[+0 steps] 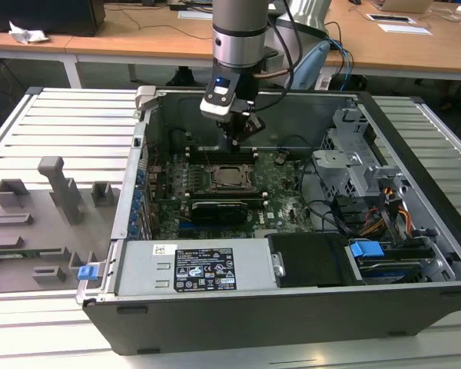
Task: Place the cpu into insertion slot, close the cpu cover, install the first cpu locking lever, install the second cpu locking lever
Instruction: 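Install the first cpu locking lever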
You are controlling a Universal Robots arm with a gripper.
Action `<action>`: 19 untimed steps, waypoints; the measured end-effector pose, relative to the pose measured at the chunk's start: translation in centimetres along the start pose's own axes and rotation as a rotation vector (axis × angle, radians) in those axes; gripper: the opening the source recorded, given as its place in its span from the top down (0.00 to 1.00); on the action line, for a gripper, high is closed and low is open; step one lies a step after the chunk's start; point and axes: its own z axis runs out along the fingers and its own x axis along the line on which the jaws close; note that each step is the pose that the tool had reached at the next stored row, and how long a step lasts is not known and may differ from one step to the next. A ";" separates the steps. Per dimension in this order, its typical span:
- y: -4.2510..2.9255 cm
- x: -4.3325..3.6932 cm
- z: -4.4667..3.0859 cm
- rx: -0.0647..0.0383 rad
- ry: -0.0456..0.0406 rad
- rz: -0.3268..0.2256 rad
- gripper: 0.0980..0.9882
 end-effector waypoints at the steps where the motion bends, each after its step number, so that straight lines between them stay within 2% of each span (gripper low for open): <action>1: 0.00 0.00 0.00 -0.001 0.0008 -0.040 0.99; 2: 0.00 0.00 0.00 -0.003 0.0016 -0.085 0.99; 8: 0.00 0.00 0.00 -0.006 0.0034 -0.176 0.99; 11: 0.00 0.00 0.00 -0.004 0.0083 -0.253 0.99; 16: 0.00 0.00 0.00 0.000 0.0162 -0.346 0.99; 19: 0.00 0.00 0.05 0.002 0.0215 -0.462 0.99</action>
